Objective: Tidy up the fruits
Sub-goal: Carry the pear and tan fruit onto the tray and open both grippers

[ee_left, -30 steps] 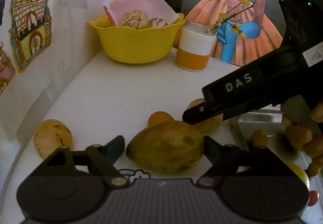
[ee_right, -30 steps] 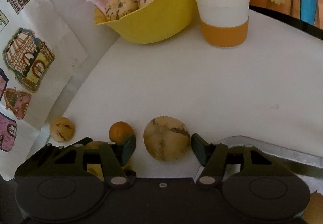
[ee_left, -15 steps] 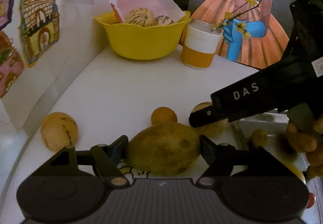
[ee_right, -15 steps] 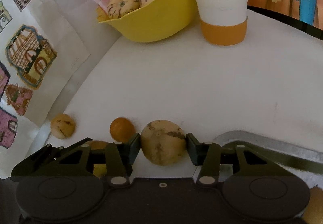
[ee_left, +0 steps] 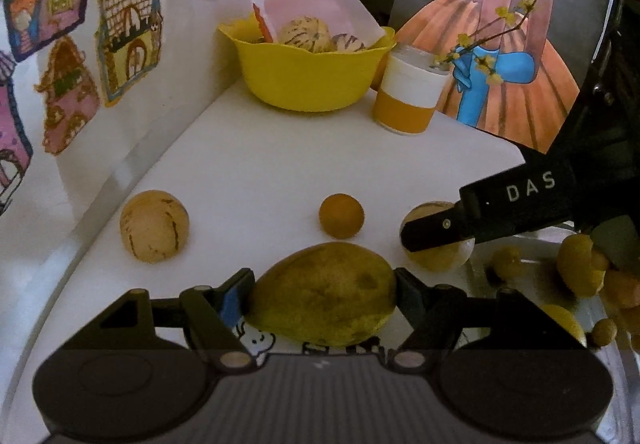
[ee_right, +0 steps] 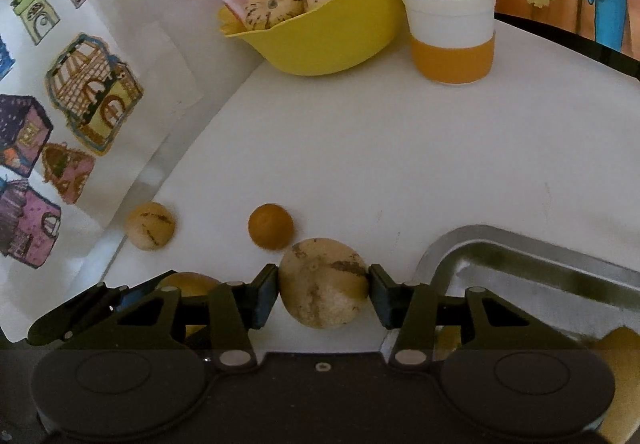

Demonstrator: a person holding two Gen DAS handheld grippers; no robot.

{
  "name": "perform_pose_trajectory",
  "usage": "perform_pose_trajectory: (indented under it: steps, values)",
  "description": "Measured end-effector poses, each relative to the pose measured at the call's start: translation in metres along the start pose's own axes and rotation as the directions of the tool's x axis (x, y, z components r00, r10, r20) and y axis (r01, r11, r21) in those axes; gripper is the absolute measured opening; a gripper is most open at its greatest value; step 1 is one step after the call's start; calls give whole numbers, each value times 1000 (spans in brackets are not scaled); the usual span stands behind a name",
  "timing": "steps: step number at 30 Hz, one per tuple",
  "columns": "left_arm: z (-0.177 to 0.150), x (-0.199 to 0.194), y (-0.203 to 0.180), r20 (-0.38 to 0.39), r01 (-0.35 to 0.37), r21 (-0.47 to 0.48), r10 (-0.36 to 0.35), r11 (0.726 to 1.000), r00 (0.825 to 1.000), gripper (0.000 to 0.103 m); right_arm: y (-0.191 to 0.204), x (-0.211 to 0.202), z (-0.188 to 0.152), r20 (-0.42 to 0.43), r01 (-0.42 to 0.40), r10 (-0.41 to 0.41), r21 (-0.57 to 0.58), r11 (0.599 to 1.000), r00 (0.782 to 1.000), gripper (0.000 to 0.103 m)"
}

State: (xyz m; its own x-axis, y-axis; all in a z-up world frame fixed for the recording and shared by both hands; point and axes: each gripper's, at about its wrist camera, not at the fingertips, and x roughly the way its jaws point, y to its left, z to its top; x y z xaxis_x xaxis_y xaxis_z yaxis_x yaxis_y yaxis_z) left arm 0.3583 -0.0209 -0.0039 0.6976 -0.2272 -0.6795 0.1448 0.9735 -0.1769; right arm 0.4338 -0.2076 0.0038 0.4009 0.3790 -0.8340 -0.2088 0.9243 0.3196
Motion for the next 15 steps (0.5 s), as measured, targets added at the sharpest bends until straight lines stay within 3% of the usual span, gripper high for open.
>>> perform_pose_trajectory:
  steps: [15]
  values:
    - [-13,-51,-48,46,91,54,-93,994,995,78,-15,-77,-34,72,4,-4,0,1000,997,50]
